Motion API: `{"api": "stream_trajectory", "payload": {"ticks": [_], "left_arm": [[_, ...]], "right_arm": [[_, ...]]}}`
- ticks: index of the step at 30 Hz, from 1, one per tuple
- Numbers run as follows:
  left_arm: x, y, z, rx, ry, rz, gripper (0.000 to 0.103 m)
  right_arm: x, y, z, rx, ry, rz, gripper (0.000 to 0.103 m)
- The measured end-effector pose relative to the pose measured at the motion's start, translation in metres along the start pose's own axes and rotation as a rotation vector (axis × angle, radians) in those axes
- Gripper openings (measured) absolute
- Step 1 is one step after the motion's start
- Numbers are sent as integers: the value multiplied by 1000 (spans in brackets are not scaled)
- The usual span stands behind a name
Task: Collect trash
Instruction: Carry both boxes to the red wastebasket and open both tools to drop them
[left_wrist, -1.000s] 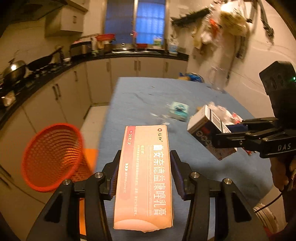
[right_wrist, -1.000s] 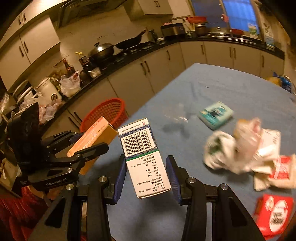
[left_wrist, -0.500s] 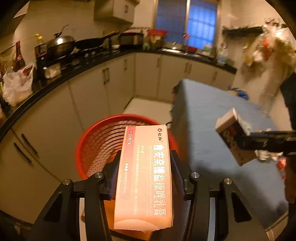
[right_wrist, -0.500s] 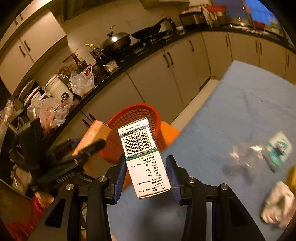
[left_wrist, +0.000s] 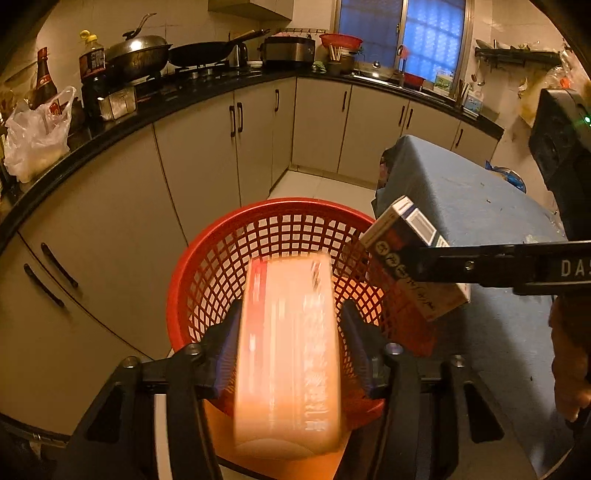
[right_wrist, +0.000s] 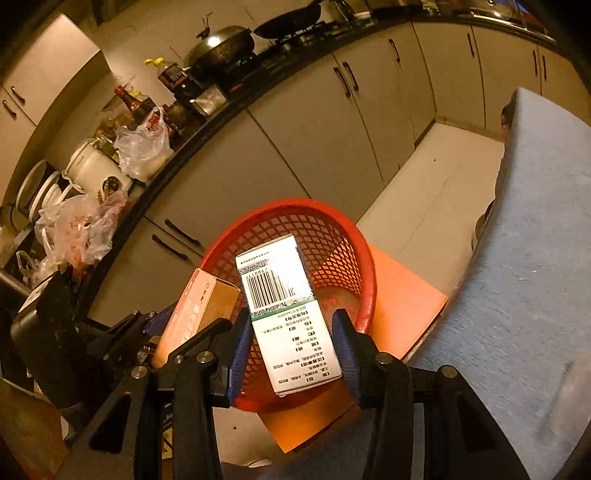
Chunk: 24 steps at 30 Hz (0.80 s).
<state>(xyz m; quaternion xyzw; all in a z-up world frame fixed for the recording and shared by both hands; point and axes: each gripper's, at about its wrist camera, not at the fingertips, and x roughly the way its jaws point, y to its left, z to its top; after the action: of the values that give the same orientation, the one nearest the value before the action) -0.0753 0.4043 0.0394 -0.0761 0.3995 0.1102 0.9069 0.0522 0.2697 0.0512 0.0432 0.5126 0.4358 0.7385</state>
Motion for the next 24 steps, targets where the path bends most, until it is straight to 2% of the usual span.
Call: {"api": "stream_trajectory", "payload": {"ticks": [6, 12, 15, 17, 24], "left_arm": [[0, 2, -2, -4, -11, -7, 63], [-9, 0, -6, -14, -21, -15, 64], [-10, -5, -7, -2, -30, -13, 69], [-8, -6, -7, -10, -22, -4, 69], [-22, -32, -8, 0, -38, -61, 69]], "right_arm": [[0, -6, 0, 21, -10, 3, 53], [-20, -6, -5, 14, -46, 23, 53], [-31, -6, -11, 8, -65, 17, 53], [-42, -9, -18, 14, -77, 24, 53], [-97, -26, -52, 32, -163, 3, 53]]}}
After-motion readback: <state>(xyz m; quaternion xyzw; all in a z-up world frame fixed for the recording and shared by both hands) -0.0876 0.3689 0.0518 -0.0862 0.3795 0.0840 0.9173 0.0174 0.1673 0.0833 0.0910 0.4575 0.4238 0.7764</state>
